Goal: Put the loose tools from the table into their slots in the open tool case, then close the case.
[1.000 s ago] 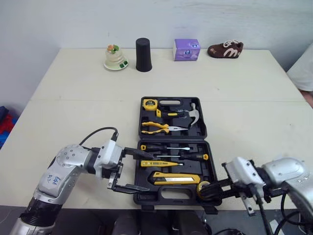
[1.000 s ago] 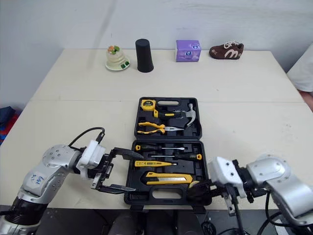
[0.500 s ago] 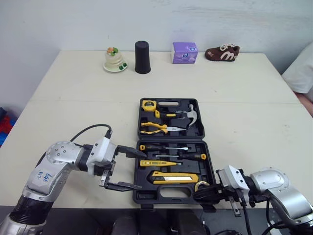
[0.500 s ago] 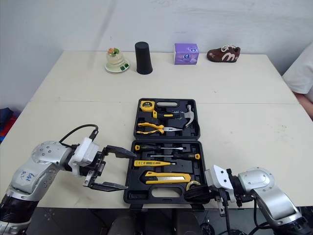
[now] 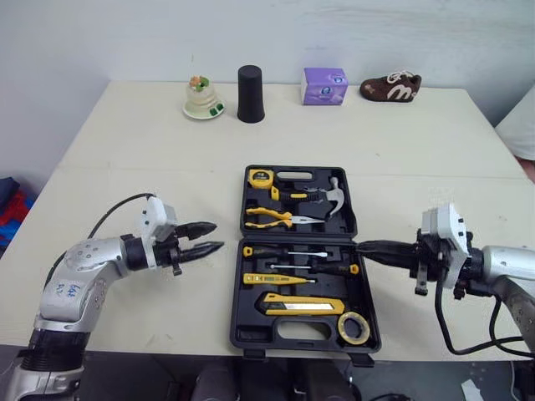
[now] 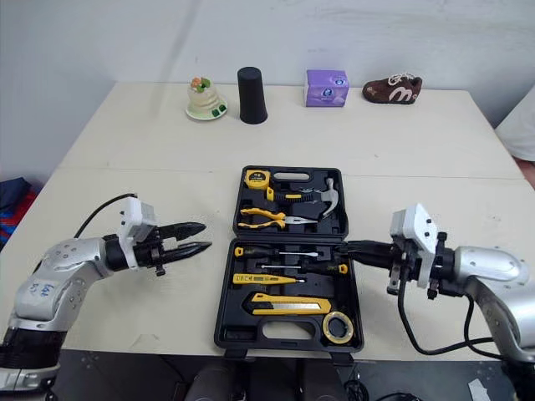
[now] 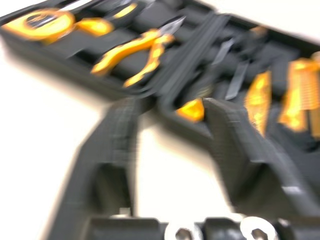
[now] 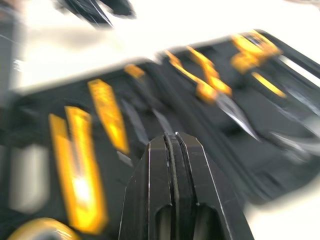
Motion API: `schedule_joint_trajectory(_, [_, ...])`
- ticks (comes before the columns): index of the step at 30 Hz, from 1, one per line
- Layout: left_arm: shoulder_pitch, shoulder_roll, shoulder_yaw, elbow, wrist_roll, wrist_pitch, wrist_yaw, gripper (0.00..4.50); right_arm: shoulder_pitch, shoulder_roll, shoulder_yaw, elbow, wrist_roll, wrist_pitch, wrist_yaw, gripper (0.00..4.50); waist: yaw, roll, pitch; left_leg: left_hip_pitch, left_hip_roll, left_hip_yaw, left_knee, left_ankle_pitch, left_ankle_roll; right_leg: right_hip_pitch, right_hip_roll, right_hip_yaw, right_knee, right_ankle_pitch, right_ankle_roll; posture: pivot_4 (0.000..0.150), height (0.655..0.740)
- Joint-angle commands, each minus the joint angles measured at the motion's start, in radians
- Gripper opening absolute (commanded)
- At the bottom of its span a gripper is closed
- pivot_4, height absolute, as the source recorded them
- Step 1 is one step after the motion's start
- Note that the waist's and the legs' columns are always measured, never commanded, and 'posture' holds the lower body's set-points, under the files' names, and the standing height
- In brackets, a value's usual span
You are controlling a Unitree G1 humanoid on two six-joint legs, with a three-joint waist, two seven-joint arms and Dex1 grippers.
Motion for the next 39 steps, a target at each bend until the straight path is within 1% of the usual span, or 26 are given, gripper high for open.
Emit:
schedule_joint_trajectory(1, [-0.039,-0.014,-0.044,0.043,0.069,-0.006,0.036,0.21,-0.037,-0.028,0.031,0.136,-0.142,-0.083,-0.021,0.0,-0.001,0.0,0.0,-0.001,0.0,0.001,0.0,0.0,0.001,-0.001,0.0,0.001,0.0,0.0,0.0,0.15,0.74])
schedule_joint_trajectory(2, [-0.05,-0.022,-0.071,0.056,0.092,-0.002,0.042,0.03,-0.055,-0.02,0.053,0.179,-0.168,-0.098,-0.022,0.0,-0.002,0.0,0.0,-0.002,0.0,0.002,0.0,0.001,0.0,-0.003,0.0,0.001,0.0,0.0,0.001,0.15,0.74])
schedule_joint_trajectory(4, [-0.065,-0.029,-0.121,0.072,0.132,0.029,0.053,0.03,-0.091,-0.003,0.102,0.253,-0.232,-0.154,-0.022,0.0,-0.004,0.0,0.0,-0.003,0.0,0.003,0.0,0.003,-0.004,-0.004,0.001,0.001,0.0,0.0,0.001,0.15,0.74])
schedule_joint_trajectory(6, [-0.084,-0.044,-0.151,0.095,0.166,0.014,0.058,0.03,-0.126,0.019,0.141,0.302,-0.274,-0.203,-0.017,0.0,-0.009,0.0,0.0,-0.003,0.0,0.004,0.0,0.004,-0.005,-0.005,0.002,0.0,0.0,0.0,0.001,0.15,0.74])
schedule_joint_trajectory(10, [-0.142,-0.099,-0.19,0.133,0.194,0.019,0.072,0.03,-0.206,0.109,0.193,0.376,-0.304,-0.228,-0.036,0.0,-0.014,0.0,0.001,-0.003,0.0,0.006,0.001,0.005,-0.008,-0.006,0.004,-0.001,0.003,0.001,0.003,0.15,0.74])
schedule_joint_trajectory(14, [-0.164,-0.135,-0.223,0.135,0.217,0.029,0.078,0.03,-0.249,0.15,0.233,0.418,-0.34,-0.248,-0.033,0.0,-0.011,0.0,0.001,-0.002,0.002,0.006,0.002,0.007,-0.009,-0.007,0.003,-0.001,0.007,0.001,0.002,0.15,0.74])
schedule_joint_trajectory(16, [-0.169,-0.15,-0.23,0.126,0.218,0.037,0.074,0.03,-0.264,0.161,0.246,0.432,-0.355,-0.258,-0.027,0.0,-0.011,0.0,0.001,-0.002,0.002,0.006,0.002,0.007,-0.009,-0.007,0.003,-0.001,0.007,0.001,0.002,0.15,0.74])
schedule_joint_trajectory(20, [-0.186,-0.188,-0.236,0.121,0.244,0.045,0.112,0.03,-0.313,0.205,0.251,0.461,-0.359,-0.257,-0.041,0.0,-0.008,0.0,0.001,-0.002,0.0,0.005,0.002,0.007,-0.008,-0.006,0.002,-0.001,0.007,0.001,0.002,0.15,0.74])
schedule_joint_trajectory(23, [-0.201,-0.211,-0.228,0.151,0.264,0.028,0.138,0.03,-0.335,0.216,0.255,0.492,-0.377,-0.268,-0.046,0.0,-0.009,0.0,0.001,-0.002,0.0,0.005,0.004,0.007,-0.007,-0.005,0.001,-0.001,0.008,0.002,0.004,0.15,0.74])
schedule_joint_trajectory(29, [-0.215,-0.203,-0.194,0.211,0.287,-0.01,0.143,0.03,-0.366,0.196,0.248,0.543,-0.399,-0.273,-0.033,0.0,-0.01,0.0,0.001,-0.002,-0.001,0.004,0.004,0.008,-0.006,-0.005,0.0,-0.001,0.009,0.002,0.004,0.15,0.74])
schedule_joint_trajectory(30, [-0.21,-0.192,-0.177,0.209,0.273,0.004,0.132,0.32,-0.366,0.185,0.235,0.536,-0.387,-0.225,-0.033,0.32,-0.01,0.0,0.001,-0.002,-0.001,0.004,0.004,0.008,-0.006,-0.005,0.0,-0.001,0.009,0.002,0.004,0.15,0.74])
schedule_joint_trajectory(31, [-0.202,-0.183,-0.156,0.204,0.26,0.006,0.128,0.62,-0.355,0.159,0.232,0.508,-0.358,-0.158,0.008,0.64,-0.01,0.0,0.001,-0.002,-0.001,0.004,0.004,0.008,-0.006,-0.005,0.0,-0.001,0.009,0.002,0.004,0.15,0.74])
schedule_joint_trajectory(32, [-0.197,-0.174,-0.133,0.202,0.247,0.001,0.125,0.9,-0.347,0.142,0.222,0.489,-0.346,-0.14,0.023,0.95,-0.01,0.0,0.001,-0.003,-0.001,0.004,0.004,0.008,-0.006,-0.006,0.0,0.0,0.009,0.002,0.004,0.15,0.74])
schedule_joint_trajectory(33, [-0.192,-0.167,-0.112,0.198,0.232,-0.001,0.12,1.23,-0.349,0.135,0.206,0.484,-0.35,-0.137,0.001,1.3,-0.01,0.0,0.001,-0.003,0.0,0.004,0.004,0.008,-0.006,-0.006,0.0,0.0,0.009,0.002,0.004,0.15,0.74])
schedule_joint_trajectory(34, [-0.188,-0.153,-0.084,0.186,0.223,0.013,0.131,1.71,-0.352,0.123,0.175,0.46,-0.316,-0.089,0.0,1.77,-0.01,0.0,0.001,-0.003,0.0,0.004,0.004,0.008,-0.006,-0.006,0.0,0.0,0.008,0.002,0.004,0.15,0.74])
schedule_joint_trajectory(35, [-0.186,-0.137,-0.058,0.172,0.211,0.042,0.139,2.22,-0.359,0.11,0.147,0.436,-0.29,-0.024,-0.014,2.35,-0.01,0.0,0.001,-0.003,0.001,0.004,0.004,0.008,-0.006,-0.006,0.0,0.0,0.008,0.002,0.003,0.15,0.74])
schedule_joint_trajectory(37, [-0.19,-0.1,-0.011,0.129,0.164,0.151,0.137,3.06,-0.383,0.071,0.113,0.379,-0.251,0.191,-0.04,3.22,-0.013,0.001,0.002,-0.003,0.001,0.004,0.003,0.008,-0.007,-0.007,0.0,0.001,0.008,0.002,0.003,0.15,0.74])
schedule_joint_trajectory(38, [-0.209,-0.072,0.01,0.102,0.134,0.248,0.138,3.58,-0.411,0.044,0.109,0.352,-0.227,0.343,-0.053,3.78,-0.014,0.001,0.002,-0.003,0.001,0.004,0.003,0.008,-0.007,-0.007,0.0,0.001,0.009,0.002,0.003,0.15,0.74])
schedule_joint_trajectory(39, [-0.236,-0.045,0.023,0.077,0.106,0.356,0.142,3.96,-0.438,0.019,0.115,0.329,-0.212,0.465,-0.063,4.19,-0.014,0.001,0.002,-0.004,0.001,0.004,0.003,0.008,-0.007,-0.007,0.0,0.002,0.009,0.001,0.003,0.15,0.74])
